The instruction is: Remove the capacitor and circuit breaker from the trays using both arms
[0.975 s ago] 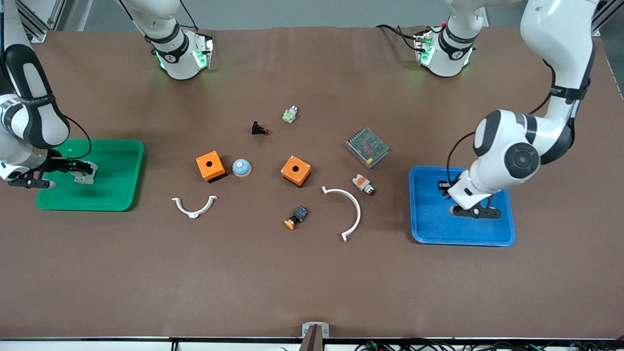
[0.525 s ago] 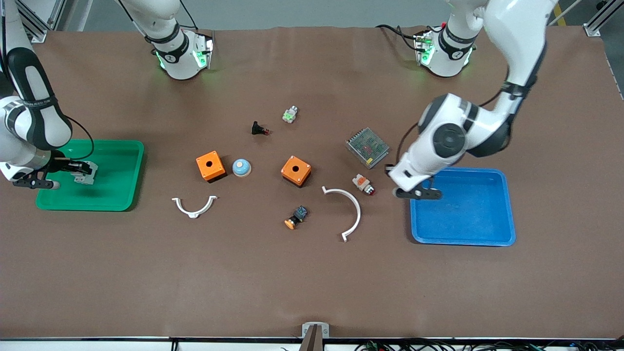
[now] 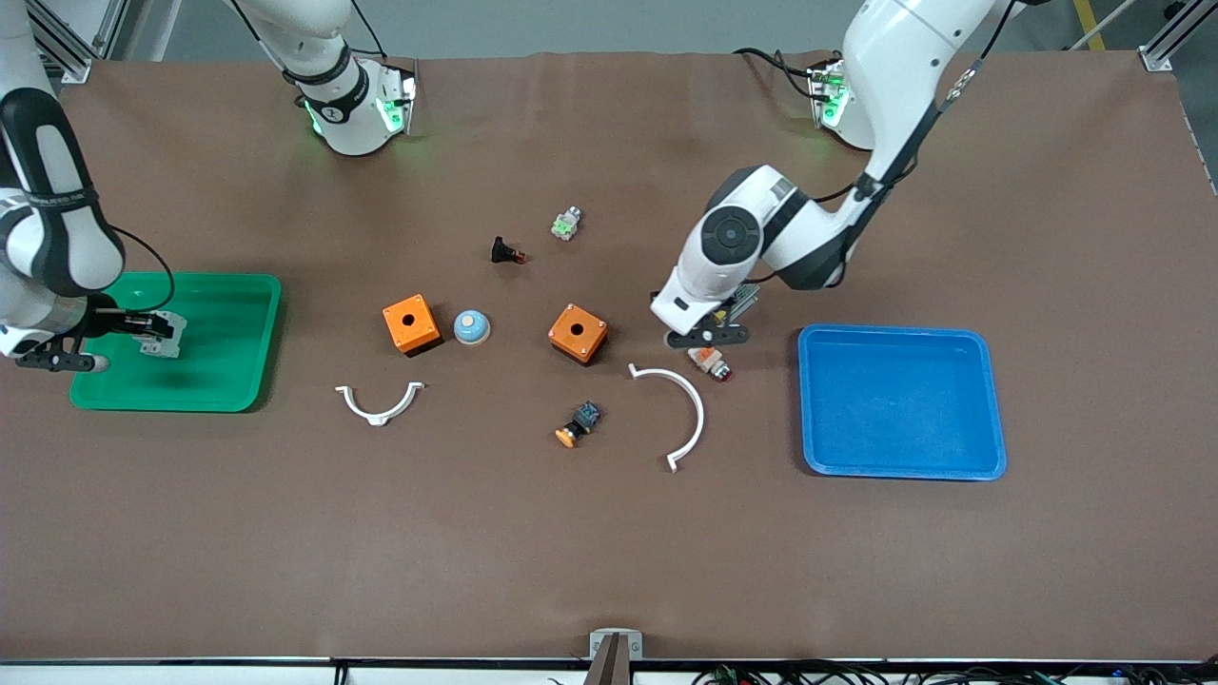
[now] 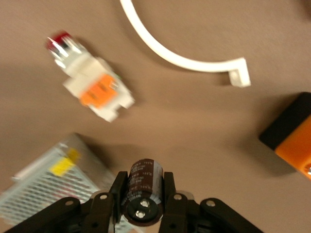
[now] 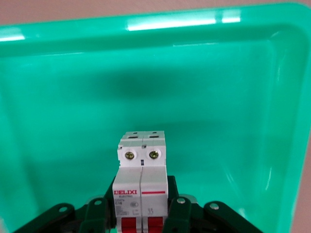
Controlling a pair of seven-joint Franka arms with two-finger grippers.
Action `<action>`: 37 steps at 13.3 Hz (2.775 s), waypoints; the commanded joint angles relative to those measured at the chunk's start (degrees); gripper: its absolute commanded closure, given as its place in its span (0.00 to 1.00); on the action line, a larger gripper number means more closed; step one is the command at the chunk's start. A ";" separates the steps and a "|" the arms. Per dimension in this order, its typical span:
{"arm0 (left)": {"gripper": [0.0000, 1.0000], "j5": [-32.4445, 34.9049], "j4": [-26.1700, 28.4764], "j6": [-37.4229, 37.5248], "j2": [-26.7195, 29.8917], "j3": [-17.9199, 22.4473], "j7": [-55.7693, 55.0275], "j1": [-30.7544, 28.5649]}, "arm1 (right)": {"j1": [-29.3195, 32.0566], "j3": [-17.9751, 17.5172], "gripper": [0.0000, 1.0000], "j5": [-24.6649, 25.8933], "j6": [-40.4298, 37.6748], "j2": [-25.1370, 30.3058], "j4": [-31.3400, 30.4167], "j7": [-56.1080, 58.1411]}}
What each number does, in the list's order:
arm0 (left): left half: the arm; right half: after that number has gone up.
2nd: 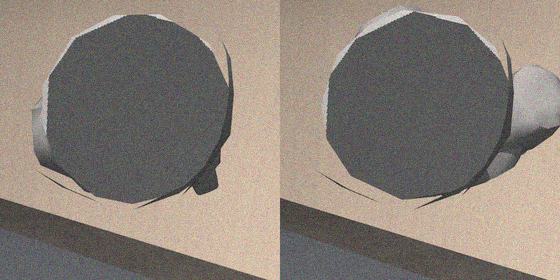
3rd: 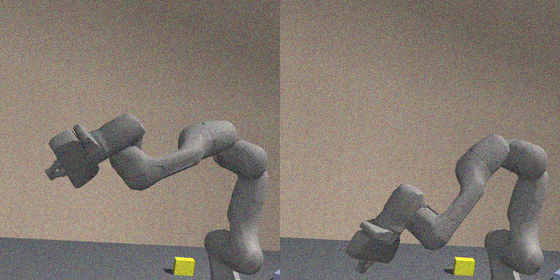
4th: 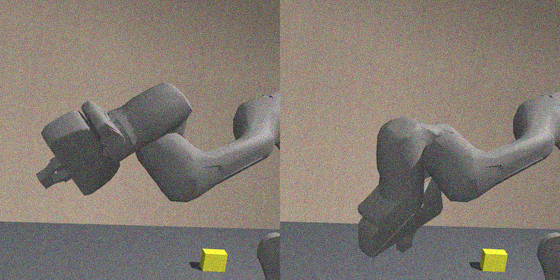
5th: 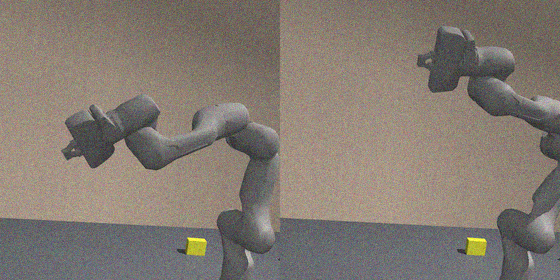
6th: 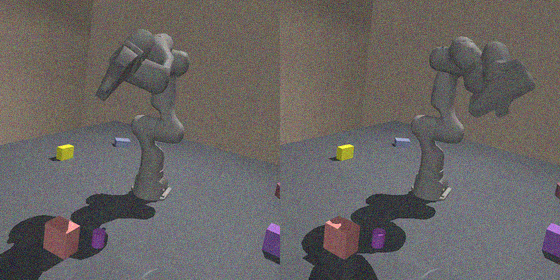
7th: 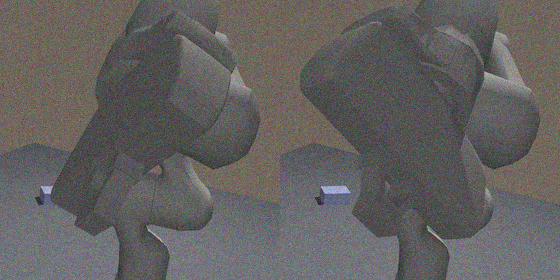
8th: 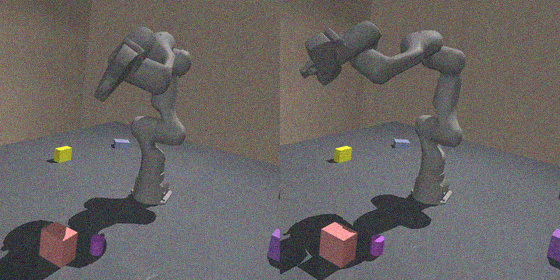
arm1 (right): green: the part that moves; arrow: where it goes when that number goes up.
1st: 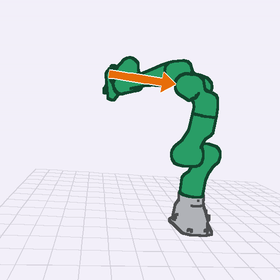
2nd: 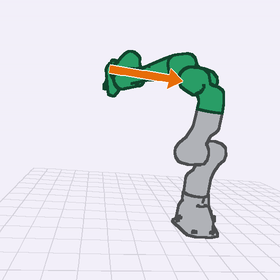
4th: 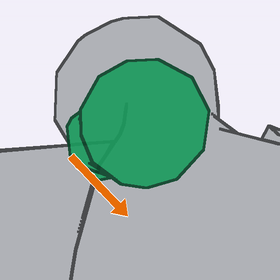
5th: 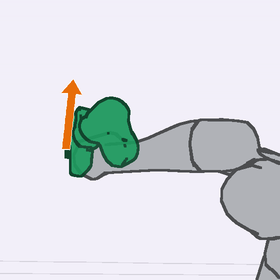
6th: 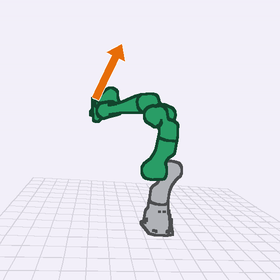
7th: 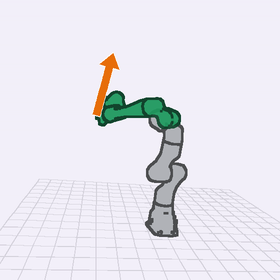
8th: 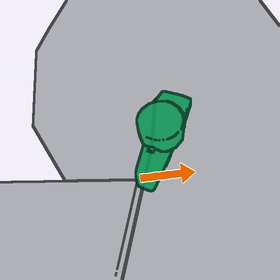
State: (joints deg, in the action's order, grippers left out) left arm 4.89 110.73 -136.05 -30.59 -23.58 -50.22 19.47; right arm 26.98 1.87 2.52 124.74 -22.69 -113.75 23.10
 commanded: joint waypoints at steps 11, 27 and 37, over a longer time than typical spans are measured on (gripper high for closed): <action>0.00 6.71 -5.96 -3.79 -7.11 0.90 -10.34 3.12 | -35.56 -0.55 0.82 -8.39 -26.67 0.55 23.40 -30.81; 0.00 12.97 -30.13 40.94 13.44 0.55 24.80 -20.78 | -48.42 -0.46 0.79 -10.61 2.96 -17.47 21.55 -45.34; 0.00 -5.15 -18.99 48.51 32.94 17.07 44.15 -18.86 | -45.71 0.94 0.00 -9.64 -32.07 9.56 22.26 -46.31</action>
State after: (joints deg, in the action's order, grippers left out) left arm 1.47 85.16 -86.94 -3.44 -8.40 -7.77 -0.24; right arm -20.76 2.67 -6.88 98.07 -22.47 -87.74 -22.81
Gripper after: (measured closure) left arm 0.000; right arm 0.000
